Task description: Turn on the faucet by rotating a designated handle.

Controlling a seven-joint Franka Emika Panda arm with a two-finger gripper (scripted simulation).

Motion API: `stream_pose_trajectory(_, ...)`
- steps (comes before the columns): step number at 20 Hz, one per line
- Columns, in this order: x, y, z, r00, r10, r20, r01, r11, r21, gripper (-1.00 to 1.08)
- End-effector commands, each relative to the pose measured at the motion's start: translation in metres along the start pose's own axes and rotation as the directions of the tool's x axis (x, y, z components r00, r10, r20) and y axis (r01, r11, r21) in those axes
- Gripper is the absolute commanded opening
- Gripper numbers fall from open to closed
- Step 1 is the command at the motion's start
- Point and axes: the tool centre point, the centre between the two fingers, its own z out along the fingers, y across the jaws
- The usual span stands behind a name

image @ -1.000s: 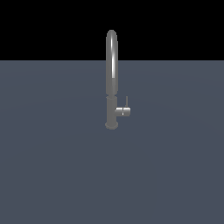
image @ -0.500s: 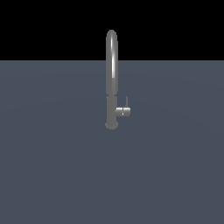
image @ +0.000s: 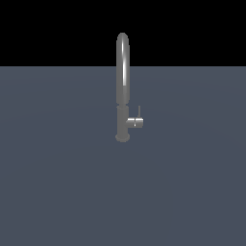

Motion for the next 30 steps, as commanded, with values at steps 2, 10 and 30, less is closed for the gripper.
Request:
stream_pose_trajectory(2, 0.020, 0.000, 0.002, 0.998, 0.045, 0.048, -0.047, 0.998, 0.045, -1.00)
stream_pose_trajectory(10, 0.069, 0.001, 0.012, 0.975, 0.142, 0.170, -0.167, 0.976, 0.142, -1.00)
stream_pose_trajectory(30, 0.186, 0.023, 0.065, 0.803, 0.302, 0.514, -0.504, 0.805, 0.314, -1.00)
